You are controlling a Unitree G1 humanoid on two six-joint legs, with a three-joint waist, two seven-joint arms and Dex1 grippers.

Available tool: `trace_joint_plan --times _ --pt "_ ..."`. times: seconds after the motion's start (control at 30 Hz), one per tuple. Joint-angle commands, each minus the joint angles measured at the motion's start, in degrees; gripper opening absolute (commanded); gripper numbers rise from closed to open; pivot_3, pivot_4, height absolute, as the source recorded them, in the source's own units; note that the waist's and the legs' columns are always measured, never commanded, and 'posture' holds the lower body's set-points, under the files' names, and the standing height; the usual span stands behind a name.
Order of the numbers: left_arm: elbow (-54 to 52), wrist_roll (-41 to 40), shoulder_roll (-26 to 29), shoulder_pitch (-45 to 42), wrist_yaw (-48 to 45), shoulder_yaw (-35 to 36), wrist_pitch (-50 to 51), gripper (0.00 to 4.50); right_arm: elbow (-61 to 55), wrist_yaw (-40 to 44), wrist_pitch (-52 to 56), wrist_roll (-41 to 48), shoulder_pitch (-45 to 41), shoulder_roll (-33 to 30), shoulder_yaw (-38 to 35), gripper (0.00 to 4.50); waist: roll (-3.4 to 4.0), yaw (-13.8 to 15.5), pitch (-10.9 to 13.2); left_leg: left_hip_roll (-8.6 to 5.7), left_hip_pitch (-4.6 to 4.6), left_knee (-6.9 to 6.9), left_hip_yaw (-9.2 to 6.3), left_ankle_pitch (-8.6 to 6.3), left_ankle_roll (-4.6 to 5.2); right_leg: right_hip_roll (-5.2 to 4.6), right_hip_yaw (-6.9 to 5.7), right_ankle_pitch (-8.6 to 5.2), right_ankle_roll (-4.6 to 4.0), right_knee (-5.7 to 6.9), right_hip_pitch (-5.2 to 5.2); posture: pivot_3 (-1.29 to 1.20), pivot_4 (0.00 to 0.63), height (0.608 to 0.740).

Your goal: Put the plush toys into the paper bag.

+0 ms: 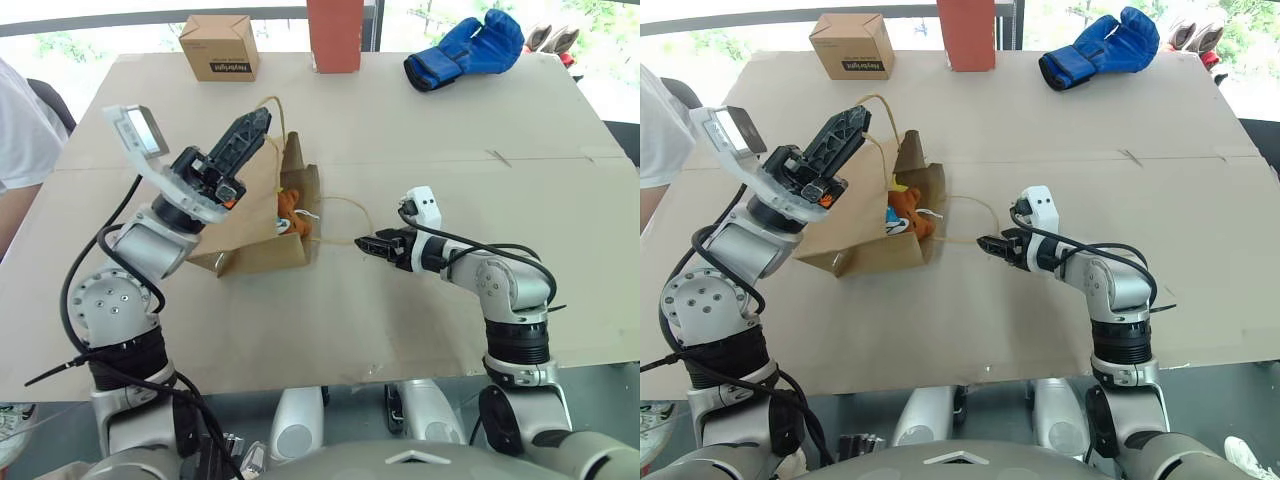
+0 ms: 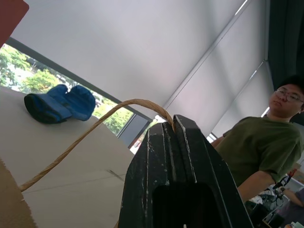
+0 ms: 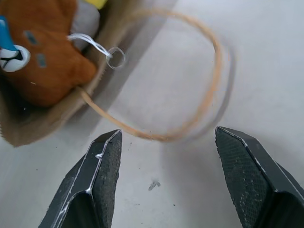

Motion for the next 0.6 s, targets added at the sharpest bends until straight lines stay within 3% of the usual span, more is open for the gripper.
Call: trace_joint_plan --times 0.03,0.17,0.27,0.43,0.6 --pt "-3.4 -2.2 0.3 0.0 0.7 1.6 -1.4 0.00 3.5 0.4 -0.6 2.5 -2.1 0.0 0.3 2.94 0.00 -0.1 0.0 0.00 0.00 0.00 0.00 0.00 0.00 0.00 0.00 0.00 0.00 0.00 0.00 0.00 0.150 0.740" --pt "-4.2 -2.9 0.6 0.8 1.2 2.2 -1.4 0.00 5.8 0.5 -2.8 4.9 -2.7 1.3 -1.1 2.94 0.00 -0.1 0.0 0.00 0.01 0.00 0.00 0.00 0.00 0.01 0.01 0.00 0.00 0.00 0.00 0.00 0.150 0.740" --pt "-4.5 -3.1 0.8 1.3 1.4 2.3 -1.8 0.00 6.8 0.8 -4.3 5.9 -3.1 0.9 -0.7 2.32 0.00 -0.1 0.0 0.01 0.00 -0.01 -0.01 0.00 0.00 0.02 0.00 0.00 0.00 0.00 0.00 0.00 0.150 0.740" --pt "-4.8 -3.2 0.6 1.1 1.9 1.8 -2.5 0.00 6.4 3.2 -7.9 10.1 -3.7 1.9 -2.2 0.02 0.00 -0.1 0.0 0.00 -0.02 -0.01 0.00 0.00 0.00 0.02 0.01 0.00 0.00 -0.01 -0.01 0.00 0.150 0.740" --pt "-3.6 -3.3 0.8 -1.3 2.0 1.5 -3.1 0.00 3.2 2.8 -8.1 19.6 -8.0 2.9 -9.0 0.02 0.01 0.1 0.0 0.01 -0.03 -0.01 -0.01 0.00 0.00 0.02 0.00 0.00 0.01 -0.01 -0.01 0.00 0.150 0.740"
